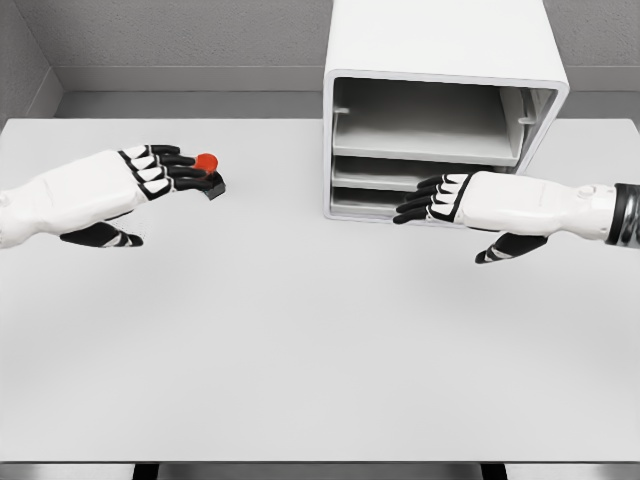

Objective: Slide open multi-storey tabletop storage cabinets and put open load switch and slide close multi-storey tabletop storage cabinets

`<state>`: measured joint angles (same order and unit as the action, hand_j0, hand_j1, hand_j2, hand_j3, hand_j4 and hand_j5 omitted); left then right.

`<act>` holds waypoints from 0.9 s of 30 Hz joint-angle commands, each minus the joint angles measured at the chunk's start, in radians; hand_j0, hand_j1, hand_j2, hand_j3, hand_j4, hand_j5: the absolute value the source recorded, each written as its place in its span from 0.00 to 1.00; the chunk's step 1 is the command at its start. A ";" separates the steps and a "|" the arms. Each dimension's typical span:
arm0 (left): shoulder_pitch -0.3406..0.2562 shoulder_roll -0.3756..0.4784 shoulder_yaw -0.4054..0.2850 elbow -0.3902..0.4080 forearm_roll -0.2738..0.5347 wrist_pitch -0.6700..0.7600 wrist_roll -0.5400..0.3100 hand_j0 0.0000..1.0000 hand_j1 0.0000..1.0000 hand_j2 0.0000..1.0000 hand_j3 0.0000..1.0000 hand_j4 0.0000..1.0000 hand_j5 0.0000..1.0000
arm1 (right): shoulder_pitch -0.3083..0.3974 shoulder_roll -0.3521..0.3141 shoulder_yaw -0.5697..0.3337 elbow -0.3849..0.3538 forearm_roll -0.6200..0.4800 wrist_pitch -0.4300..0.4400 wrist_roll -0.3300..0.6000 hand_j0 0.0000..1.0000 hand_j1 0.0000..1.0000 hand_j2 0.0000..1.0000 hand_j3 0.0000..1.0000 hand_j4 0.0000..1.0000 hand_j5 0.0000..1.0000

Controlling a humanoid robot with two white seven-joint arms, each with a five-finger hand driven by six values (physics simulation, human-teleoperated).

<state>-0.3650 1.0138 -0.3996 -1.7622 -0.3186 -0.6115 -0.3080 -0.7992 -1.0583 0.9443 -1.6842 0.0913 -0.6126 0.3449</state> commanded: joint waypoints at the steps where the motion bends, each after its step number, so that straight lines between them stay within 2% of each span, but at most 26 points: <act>1: -0.008 0.080 -0.062 -0.002 -0.013 0.001 -0.086 1.00 1.00 1.00 1.00 1.00 1.00 | 0.000 0.000 -0.001 0.000 -0.007 0.002 -0.001 1.00 1.00 1.00 1.00 1.00 1.00; 4: -0.063 0.117 -0.142 -0.002 -0.025 0.001 -0.103 1.00 1.00 1.00 1.00 1.00 1.00 | -0.005 -0.003 -0.001 0.000 -0.005 0.002 0.002 1.00 1.00 1.00 1.00 1.00 1.00; 6: -0.144 0.103 -0.177 0.024 -0.022 0.001 -0.099 1.00 1.00 1.00 1.00 1.00 1.00 | -0.005 -0.003 -0.001 0.001 -0.007 0.002 0.006 1.00 1.00 1.00 1.00 1.00 1.00; 8: -0.294 0.028 -0.312 0.127 -0.016 0.001 -0.097 1.00 1.00 1.00 1.00 1.00 1.00 | 0.002 -0.003 -0.001 0.001 -0.007 0.002 -0.001 1.00 1.00 1.00 1.00 1.00 1.00; 11: -0.357 -0.103 -0.332 0.273 0.021 0.001 -0.100 1.00 1.00 1.00 1.00 1.00 1.00 | -0.008 -0.003 -0.005 0.001 -0.007 0.002 -0.004 1.00 1.00 1.00 1.00 1.00 1.00; 13: -0.451 -0.173 -0.393 0.397 0.020 0.001 -0.102 1.00 1.00 1.00 1.00 1.00 1.00 | -0.015 -0.002 -0.005 0.000 -0.007 0.002 0.006 1.00 1.00 1.00 1.00 1.00 1.00; 16: -0.495 -0.280 -0.416 0.543 0.007 0.001 -0.105 1.00 1.00 1.00 1.00 1.00 1.00 | -0.044 0.000 -0.005 0.000 -0.007 0.002 0.046 1.00 1.00 1.00 1.00 1.00 1.00; 18: -0.561 -0.331 -0.489 0.616 0.004 0.001 -0.105 1.00 1.00 1.00 1.00 1.00 1.00 | -0.069 0.001 -0.005 0.000 -0.007 0.002 0.088 1.00 1.00 1.00 1.00 1.00 1.00; 20: -0.584 -0.365 -0.515 0.671 -0.013 0.001 -0.105 1.00 1.00 1.00 1.00 1.00 1.00 | -0.078 0.021 -0.005 0.000 -0.007 0.002 0.120 1.00 1.00 1.00 1.00 1.00 1.00; 25: -0.604 -0.408 -0.522 0.762 -0.085 0.001 -0.100 1.00 1.00 1.00 1.00 1.00 1.00 | -0.078 0.077 -0.004 0.000 -0.007 0.002 0.152 1.00 1.00 1.00 1.00 1.00 1.00; 27: -0.609 -0.423 -0.521 0.770 -0.114 0.001 -0.100 1.00 1.00 1.00 1.00 1.00 1.00 | -0.080 0.087 -0.004 0.001 -0.007 0.002 0.152 1.00 1.00 1.00 1.00 1.00 1.00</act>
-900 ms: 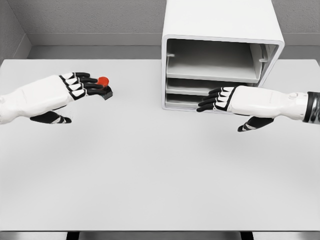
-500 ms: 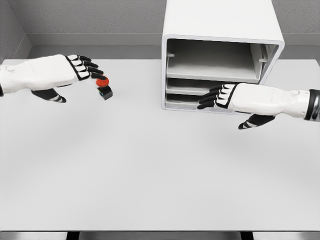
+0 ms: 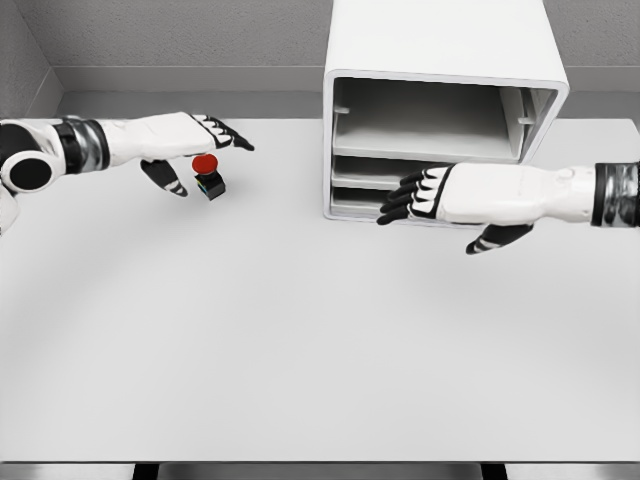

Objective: Slide open multi-storey tabletop storage cabinets and put open load switch and slide close multi-storey tabletop storage cabinets

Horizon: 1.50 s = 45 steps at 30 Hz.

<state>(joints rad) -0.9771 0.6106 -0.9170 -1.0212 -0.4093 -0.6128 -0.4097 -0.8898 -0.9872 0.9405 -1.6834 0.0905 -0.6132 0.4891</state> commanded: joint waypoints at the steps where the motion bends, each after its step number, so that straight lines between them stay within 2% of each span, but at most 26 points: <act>1: -0.002 -0.028 -0.003 0.041 -0.032 0.002 0.002 1.00 1.00 1.00 1.00 1.00 1.00 | -0.003 0.025 -0.002 0.001 -0.008 0.002 0.008 1.00 1.00 1.00 1.00 1.00 1.00; 5: -0.031 -0.043 -0.003 0.078 -0.045 0.002 0.000 1.00 1.00 1.00 1.00 1.00 1.00 | -0.037 0.032 -0.002 0.002 -0.038 0.002 0.032 1.00 1.00 1.00 1.00 1.00 1.00; 12: -0.038 -0.072 -0.006 0.138 -0.074 0.002 0.000 1.00 1.00 1.00 1.00 1.00 1.00 | -0.038 0.061 -0.003 0.011 -0.040 0.201 0.065 1.00 1.00 1.00 1.00 1.00 1.00; 16: -0.038 -0.080 -0.008 0.142 -0.075 0.002 -0.001 0.98 0.98 0.98 0.98 0.98 0.98 | -0.054 0.067 -0.011 0.022 -0.046 0.231 0.066 1.00 1.00 1.00 1.00 1.00 1.00; 20: -0.038 -0.088 -0.006 0.153 -0.102 0.002 0.000 0.88 0.88 0.88 0.88 0.88 0.88 | -0.072 0.067 -0.009 0.036 -0.057 0.248 0.068 1.00 1.00 1.00 1.00 1.00 1.00; 23: -0.038 -0.088 -0.006 0.153 -0.100 0.002 0.000 0.74 0.74 0.74 0.74 0.74 0.74 | -0.074 0.081 -0.005 0.070 -0.057 0.293 0.082 1.00 1.00 1.00 1.00 1.00 1.00; 24: -0.038 -0.086 -0.006 0.153 -0.100 0.002 0.000 0.64 0.64 0.64 0.64 0.64 0.64 | -0.074 0.096 -0.002 0.070 -0.057 0.313 0.086 1.00 1.00 1.00 1.00 1.00 1.00; 31: -0.028 -0.077 -0.020 0.153 -0.102 0.002 -0.015 0.60 0.60 0.60 0.60 0.60 0.60 | -0.075 0.113 0.003 0.076 -0.057 0.412 0.097 1.00 1.00 1.00 1.00 1.00 1.00; 33: -0.028 -0.075 -0.019 0.153 -0.100 0.002 -0.026 0.52 0.52 0.52 0.52 0.52 0.52 | -0.075 0.120 0.003 0.108 -0.058 0.412 0.097 1.00 1.00 1.00 1.00 1.00 1.00; 34: -0.028 -0.074 -0.017 0.151 -0.095 0.002 -0.034 0.44 0.44 0.44 0.44 0.44 0.44 | -0.077 0.120 0.003 0.113 -0.058 0.412 0.097 1.00 1.00 1.00 1.00 1.00 1.00; 39: -0.026 -0.072 -0.003 0.127 -0.088 0.002 -0.038 0.40 0.40 0.40 0.40 0.40 0.40 | -0.081 0.140 0.006 0.165 -0.057 0.412 0.098 1.00 1.00 1.00 1.00 1.00 1.00; 45: -0.031 -0.005 -0.003 0.006 -0.010 0.002 -0.050 0.40 0.40 0.40 0.40 0.40 0.40 | -0.084 0.168 0.024 0.195 -0.040 0.411 0.098 1.00 1.00 1.00 1.00 1.00 1.00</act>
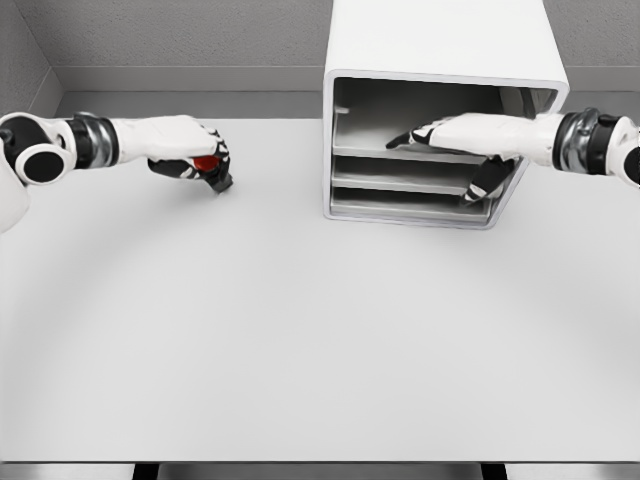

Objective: Slide open multi-storey tabletop storage cabinets and put open load switch and slide close multi-storey tabletop storage cabinets

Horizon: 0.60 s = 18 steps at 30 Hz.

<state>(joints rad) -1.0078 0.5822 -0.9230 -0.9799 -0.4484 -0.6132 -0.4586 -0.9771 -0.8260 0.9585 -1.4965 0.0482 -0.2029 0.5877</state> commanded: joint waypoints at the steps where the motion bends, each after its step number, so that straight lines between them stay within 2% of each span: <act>1: 0.000 0.039 0.003 -0.068 0.043 0.002 -0.003 0.40 0.40 0.40 0.40 0.40 0.40 | 0.000 0.008 0.011 0.010 0.006 0.000 0.000 1.00 1.00 1.00 1.00 1.00 1.00; 8: 0.000 0.234 0.006 -0.394 0.229 0.002 -0.003 0.40 0.40 0.40 0.40 0.40 0.40 | -0.002 0.008 0.028 0.010 0.042 -0.006 0.000 1.00 1.00 1.00 1.00 1.00 1.00; 10: 0.003 0.274 0.027 -0.479 0.272 0.002 -0.014 0.40 0.40 0.40 0.40 0.40 0.40 | -0.003 0.010 0.031 0.009 0.061 -0.007 0.021 1.00 1.00 1.00 1.00 1.00 1.00; 15: 0.005 0.306 0.030 -0.609 0.315 0.002 -0.014 0.40 0.40 0.40 0.40 0.40 0.40 | -0.003 0.008 0.034 -0.002 0.062 -0.027 0.023 1.00 1.00 1.00 1.00 1.00 1.00; 18: 0.008 0.308 0.030 -0.660 0.321 0.002 -0.012 0.41 0.41 0.41 0.41 0.41 0.41 | -0.009 0.007 0.032 -0.016 0.062 -0.046 0.023 1.00 1.00 1.00 1.00 1.00 1.00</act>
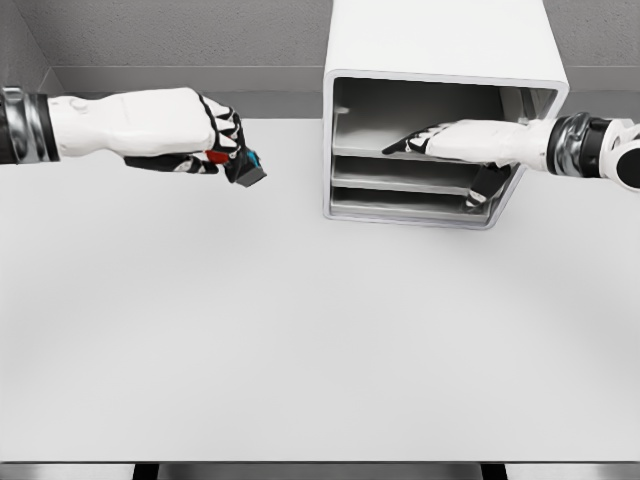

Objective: Slide open multi-storey tabletop storage cabinets and put open load switch and slide close multi-storey tabletop storage cabinets

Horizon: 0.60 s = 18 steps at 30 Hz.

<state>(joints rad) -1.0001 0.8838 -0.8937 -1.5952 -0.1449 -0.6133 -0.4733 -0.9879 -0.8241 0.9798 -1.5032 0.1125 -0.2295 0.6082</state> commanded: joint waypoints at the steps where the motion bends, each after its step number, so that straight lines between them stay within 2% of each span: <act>1: 0.000 0.006 0.001 -0.054 0.027 0.002 0.002 0.41 0.41 0.41 0.41 0.41 0.41 | 0.000 0.003 0.011 -0.025 -0.004 -0.021 0.003 1.00 1.00 1.00 1.00 1.00 1.00; 8: -0.002 0.037 0.001 -0.066 0.057 0.002 0.008 0.41 0.41 0.41 0.41 0.41 0.41 | -0.006 -0.001 0.010 -0.083 -0.004 -0.068 0.003 1.00 1.00 1.00 1.00 1.00 1.00; 18: -0.008 0.037 0.001 -0.068 0.077 0.002 0.004 0.41 0.41 0.41 0.41 0.41 0.41 | 0.020 -0.013 0.017 -0.123 -0.011 -0.093 0.003 1.00 1.00 1.00 1.00 1.00 1.00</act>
<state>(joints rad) -1.0078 0.9222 -0.8911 -1.6645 -0.0787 -0.6122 -0.4689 -0.9635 -0.8431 0.9598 -1.6084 0.1312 -0.2686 0.6062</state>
